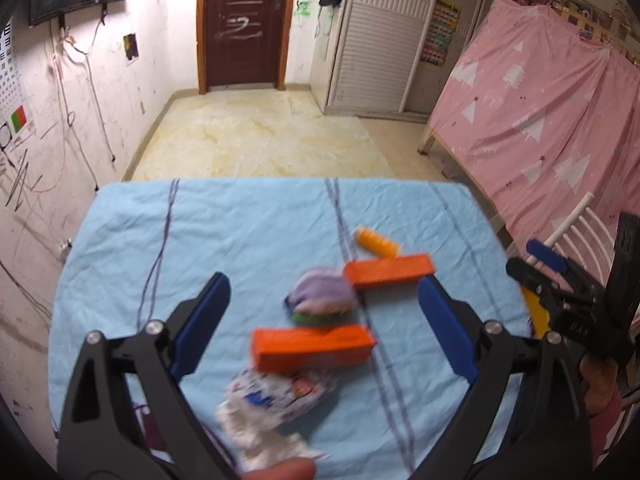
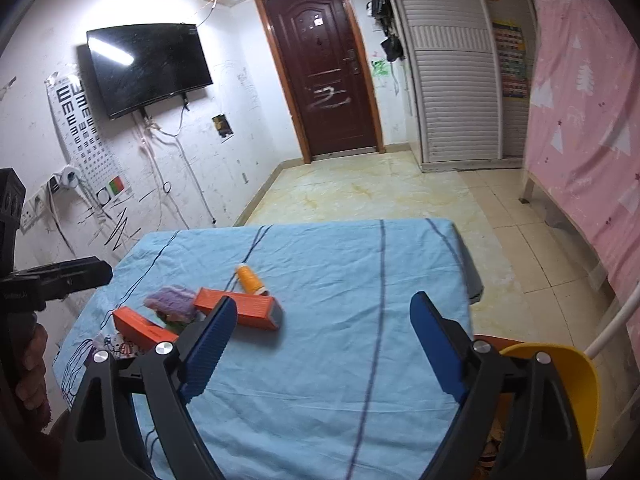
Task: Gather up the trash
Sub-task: 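Move both open tools back over the bed, then grasp the white tissue with the left tool while the right tool grasps the purple cloth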
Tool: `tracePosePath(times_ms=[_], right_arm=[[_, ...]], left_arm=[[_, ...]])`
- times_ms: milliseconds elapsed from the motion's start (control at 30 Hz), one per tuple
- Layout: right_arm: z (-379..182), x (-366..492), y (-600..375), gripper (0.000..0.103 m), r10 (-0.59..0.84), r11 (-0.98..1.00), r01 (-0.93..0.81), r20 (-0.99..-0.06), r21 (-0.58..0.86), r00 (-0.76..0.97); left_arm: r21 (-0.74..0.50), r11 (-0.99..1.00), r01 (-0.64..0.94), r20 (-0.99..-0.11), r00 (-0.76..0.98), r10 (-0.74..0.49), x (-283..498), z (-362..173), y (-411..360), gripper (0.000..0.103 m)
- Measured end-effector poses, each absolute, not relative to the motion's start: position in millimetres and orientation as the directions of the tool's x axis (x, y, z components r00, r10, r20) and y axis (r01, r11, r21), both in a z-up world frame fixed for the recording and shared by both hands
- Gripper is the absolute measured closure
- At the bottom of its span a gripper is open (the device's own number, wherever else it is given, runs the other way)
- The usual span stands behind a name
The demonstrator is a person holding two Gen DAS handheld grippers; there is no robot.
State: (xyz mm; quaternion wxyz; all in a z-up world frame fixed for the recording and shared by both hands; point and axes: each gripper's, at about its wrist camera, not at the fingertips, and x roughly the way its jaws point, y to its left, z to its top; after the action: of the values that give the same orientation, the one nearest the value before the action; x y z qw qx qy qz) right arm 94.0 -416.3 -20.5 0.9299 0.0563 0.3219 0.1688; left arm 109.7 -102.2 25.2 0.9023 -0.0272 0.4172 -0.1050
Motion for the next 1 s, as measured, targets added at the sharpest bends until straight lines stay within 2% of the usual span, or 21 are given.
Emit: tracePosePath(times_ms=[433,667,867,967,1000], right_arm=[[-21.6,102.9,-346.7,0.021,0.417,0.902,-0.388,-0.612,0.190,0.672],[-24.3,105.7,-310.1,0.021,0.472,0.868,-0.452,-0.622,0.206,0.625],[-28.3,109.2,-276.0,0.021,0.506,0.837,-0.507,-0.642,0.204,0.577],[-32.3,112.4,-259.8,0.021,0.491,0.836,-0.521,-0.661,0.173,0.567],[-33.5,113.4,-254.4,0.021,0.487,0.835,-0.525,-0.665,0.164,0.566]], left_arm=[[-0.114,0.979,0.169,-0.814,0.548,-0.190,66.4,-10.0,-58.2,0.013],[-0.028,0.973,0.228,-0.839,0.524,-0.147,42.0,-30.2,-67.7,0.023],[-0.020,0.967,0.255,-0.857,0.494,-0.147,43.9,-45.0,-70.0,0.049],[-0.037,0.956,0.292,-0.851,0.491,-0.183,43.5,-45.9,-72.0,0.071],[-0.030,0.951,0.306,-0.847,0.497,-0.187,42.4,-44.7,-73.4,0.074]])
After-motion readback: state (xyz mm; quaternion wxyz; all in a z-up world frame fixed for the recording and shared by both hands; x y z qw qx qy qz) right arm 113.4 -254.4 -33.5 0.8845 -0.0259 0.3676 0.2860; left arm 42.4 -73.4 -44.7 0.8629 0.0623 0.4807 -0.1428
